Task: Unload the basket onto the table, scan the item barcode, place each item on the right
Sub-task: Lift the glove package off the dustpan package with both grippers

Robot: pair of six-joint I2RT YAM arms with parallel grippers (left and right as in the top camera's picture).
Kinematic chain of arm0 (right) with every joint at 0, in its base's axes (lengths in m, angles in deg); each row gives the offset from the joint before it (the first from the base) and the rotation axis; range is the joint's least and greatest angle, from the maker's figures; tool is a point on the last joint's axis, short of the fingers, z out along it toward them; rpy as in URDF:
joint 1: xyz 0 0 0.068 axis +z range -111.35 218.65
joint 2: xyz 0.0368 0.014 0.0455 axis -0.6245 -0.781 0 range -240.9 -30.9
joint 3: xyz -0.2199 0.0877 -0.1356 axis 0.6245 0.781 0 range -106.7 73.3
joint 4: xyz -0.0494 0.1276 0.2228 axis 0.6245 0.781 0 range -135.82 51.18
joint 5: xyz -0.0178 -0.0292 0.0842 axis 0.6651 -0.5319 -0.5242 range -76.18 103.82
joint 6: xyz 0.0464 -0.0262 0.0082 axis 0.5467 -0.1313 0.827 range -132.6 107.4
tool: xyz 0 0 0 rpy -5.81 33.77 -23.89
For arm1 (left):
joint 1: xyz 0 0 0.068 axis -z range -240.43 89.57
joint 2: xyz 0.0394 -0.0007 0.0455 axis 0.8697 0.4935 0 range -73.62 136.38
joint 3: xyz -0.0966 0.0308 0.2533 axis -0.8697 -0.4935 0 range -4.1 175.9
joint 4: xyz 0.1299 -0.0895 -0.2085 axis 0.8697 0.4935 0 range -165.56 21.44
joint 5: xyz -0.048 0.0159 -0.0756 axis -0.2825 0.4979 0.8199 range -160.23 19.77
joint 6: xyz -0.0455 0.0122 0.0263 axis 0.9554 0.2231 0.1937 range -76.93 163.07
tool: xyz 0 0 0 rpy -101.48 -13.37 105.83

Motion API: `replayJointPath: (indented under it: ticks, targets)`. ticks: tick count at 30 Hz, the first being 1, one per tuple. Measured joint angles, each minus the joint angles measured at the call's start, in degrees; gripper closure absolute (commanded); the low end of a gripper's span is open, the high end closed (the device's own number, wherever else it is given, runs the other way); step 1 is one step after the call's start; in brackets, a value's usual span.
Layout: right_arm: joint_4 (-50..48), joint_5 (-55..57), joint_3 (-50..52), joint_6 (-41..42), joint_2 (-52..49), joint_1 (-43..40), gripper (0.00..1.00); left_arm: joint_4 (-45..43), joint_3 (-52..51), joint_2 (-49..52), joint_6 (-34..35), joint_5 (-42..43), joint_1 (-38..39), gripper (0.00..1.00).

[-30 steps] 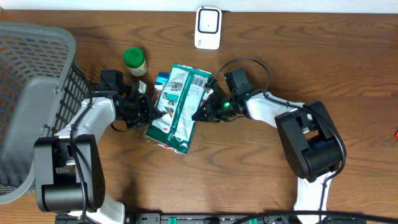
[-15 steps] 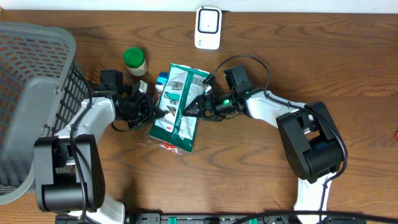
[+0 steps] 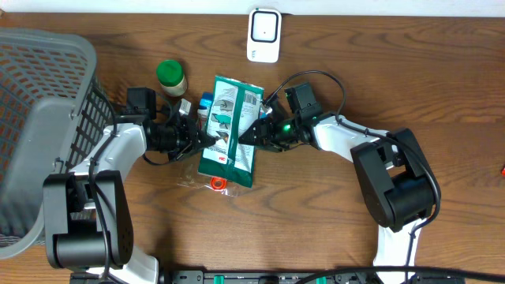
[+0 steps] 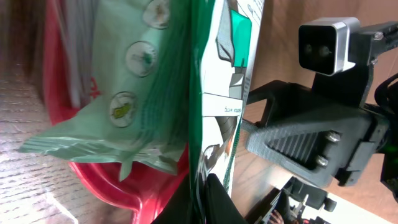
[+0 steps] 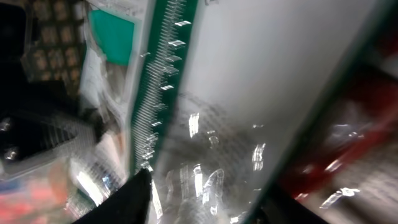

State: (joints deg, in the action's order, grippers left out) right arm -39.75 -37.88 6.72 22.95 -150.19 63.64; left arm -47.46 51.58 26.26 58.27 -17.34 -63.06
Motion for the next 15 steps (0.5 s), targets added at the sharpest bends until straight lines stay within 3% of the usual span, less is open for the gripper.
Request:
replayJointPath:
  ticks: [2,15]
  targets:
    - [-0.2,1.9,0.2,0.44,-0.17,0.0,0.99,0.0,0.0,0.0,0.0,0.17,0.0,0.92]
    - [-4.85,4.2,0.55,-0.35,-0.37,-0.07,0.99,1.29,0.0,0.0,0.0,-1.81,0.0,0.88]
